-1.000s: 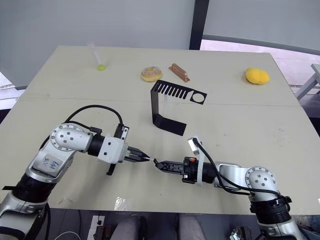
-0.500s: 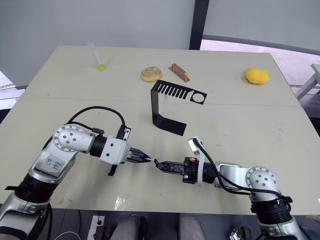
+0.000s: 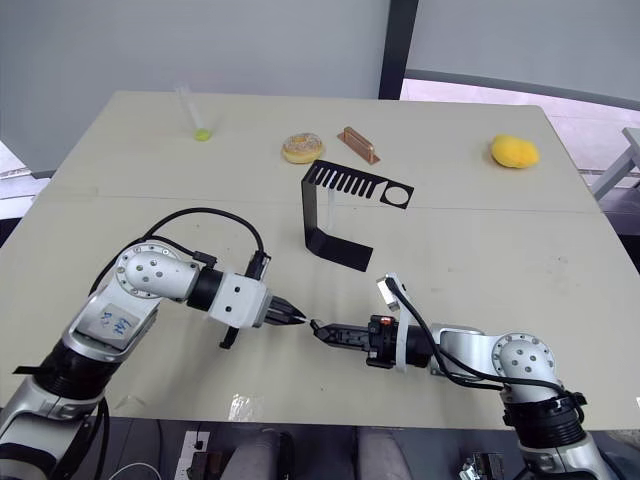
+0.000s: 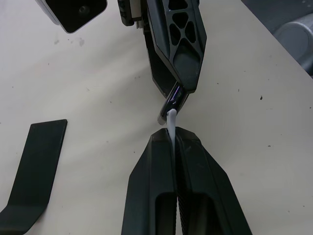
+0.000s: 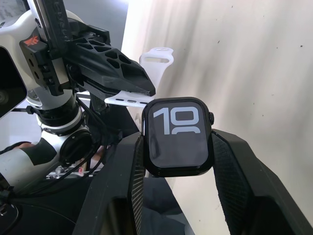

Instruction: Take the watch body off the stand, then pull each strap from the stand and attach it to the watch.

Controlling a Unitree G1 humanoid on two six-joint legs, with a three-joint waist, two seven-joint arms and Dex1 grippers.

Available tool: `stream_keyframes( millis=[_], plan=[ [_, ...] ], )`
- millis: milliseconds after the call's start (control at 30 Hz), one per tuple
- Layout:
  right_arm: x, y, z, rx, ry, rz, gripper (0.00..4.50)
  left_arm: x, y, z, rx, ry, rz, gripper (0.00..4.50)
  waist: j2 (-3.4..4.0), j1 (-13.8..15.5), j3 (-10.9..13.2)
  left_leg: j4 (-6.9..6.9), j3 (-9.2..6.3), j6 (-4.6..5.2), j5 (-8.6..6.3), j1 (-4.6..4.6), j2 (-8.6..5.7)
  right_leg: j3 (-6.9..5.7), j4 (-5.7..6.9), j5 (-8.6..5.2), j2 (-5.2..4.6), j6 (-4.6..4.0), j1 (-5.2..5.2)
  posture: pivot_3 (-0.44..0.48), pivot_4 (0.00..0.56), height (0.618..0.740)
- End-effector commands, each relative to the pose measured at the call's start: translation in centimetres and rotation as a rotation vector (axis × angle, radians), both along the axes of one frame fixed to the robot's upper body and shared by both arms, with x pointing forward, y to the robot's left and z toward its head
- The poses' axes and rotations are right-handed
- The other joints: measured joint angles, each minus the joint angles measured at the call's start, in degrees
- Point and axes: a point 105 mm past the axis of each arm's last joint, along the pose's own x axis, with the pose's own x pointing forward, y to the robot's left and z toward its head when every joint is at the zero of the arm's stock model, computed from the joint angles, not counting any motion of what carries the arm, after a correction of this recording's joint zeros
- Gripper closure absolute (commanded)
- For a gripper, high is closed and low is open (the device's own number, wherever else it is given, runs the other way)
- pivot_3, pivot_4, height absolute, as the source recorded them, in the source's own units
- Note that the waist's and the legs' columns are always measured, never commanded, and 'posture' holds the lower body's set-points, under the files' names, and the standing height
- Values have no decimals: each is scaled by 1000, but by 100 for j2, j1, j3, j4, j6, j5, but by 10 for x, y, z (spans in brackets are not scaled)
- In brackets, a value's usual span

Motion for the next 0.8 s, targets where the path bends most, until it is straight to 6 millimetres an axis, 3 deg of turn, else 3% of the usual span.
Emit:
stream_keyframes(
  millis=[33, 800],
  plan=[
    [-8, 9, 12, 50, -33, 63, 3004, -9, -11, 6, 1, -31, -62, 4500, 0, 2, 0, 0, 0, 0, 0, 0, 0, 0, 0, 0, 0, 0, 0, 0, 150, 740],
    [-9, 10, 12, 55, -31, 68, 3004, -9, -22, -2, 47, -47, -82, 4500, 0, 3, 0, 0, 0, 0, 0, -1, 0, 0, -1, 0, 0, 0, 0, 0, 150, 740]
  ],
)
